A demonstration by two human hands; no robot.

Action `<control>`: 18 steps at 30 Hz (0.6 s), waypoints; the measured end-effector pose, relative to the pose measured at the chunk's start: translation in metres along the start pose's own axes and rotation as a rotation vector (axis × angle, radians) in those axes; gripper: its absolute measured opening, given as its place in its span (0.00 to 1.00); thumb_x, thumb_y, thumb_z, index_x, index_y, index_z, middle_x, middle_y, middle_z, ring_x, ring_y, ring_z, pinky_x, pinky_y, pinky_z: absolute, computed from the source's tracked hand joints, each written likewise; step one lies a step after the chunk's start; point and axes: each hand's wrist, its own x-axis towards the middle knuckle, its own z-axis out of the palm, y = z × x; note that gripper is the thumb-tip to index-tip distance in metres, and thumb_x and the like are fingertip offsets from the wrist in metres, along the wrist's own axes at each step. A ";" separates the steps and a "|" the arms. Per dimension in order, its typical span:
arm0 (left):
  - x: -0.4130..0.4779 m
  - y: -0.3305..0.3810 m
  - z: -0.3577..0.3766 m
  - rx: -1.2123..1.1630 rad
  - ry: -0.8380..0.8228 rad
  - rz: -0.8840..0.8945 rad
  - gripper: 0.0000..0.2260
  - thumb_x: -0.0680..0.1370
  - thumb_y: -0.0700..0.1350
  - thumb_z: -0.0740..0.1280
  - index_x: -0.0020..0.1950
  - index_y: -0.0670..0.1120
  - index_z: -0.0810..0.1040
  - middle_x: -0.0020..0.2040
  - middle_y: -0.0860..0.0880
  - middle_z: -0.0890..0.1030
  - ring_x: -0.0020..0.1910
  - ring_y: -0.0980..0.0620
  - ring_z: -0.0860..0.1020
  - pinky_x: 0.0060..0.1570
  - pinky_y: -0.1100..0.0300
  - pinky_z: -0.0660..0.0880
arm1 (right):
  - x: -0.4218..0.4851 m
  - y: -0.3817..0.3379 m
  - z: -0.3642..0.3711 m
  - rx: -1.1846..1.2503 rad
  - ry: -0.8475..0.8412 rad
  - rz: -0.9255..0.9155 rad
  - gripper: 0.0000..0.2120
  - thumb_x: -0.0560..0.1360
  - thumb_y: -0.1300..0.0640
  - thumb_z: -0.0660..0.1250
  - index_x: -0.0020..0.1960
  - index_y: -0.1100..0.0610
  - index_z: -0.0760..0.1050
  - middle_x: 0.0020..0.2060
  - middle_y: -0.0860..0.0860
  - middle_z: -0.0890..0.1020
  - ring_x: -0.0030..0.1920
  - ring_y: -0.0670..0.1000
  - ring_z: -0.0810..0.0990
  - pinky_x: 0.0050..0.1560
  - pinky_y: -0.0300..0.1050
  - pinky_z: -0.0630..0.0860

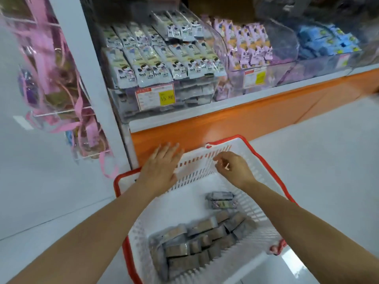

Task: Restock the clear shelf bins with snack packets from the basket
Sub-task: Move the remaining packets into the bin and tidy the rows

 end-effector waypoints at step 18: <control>0.006 0.004 0.040 0.129 -0.009 -0.068 0.38 0.80 0.62 0.51 0.79 0.45 0.35 0.81 0.47 0.46 0.79 0.44 0.46 0.77 0.46 0.50 | -0.021 0.090 0.112 -0.494 -0.618 0.119 0.15 0.78 0.47 0.61 0.63 0.44 0.77 0.66 0.49 0.69 0.66 0.56 0.67 0.66 0.52 0.67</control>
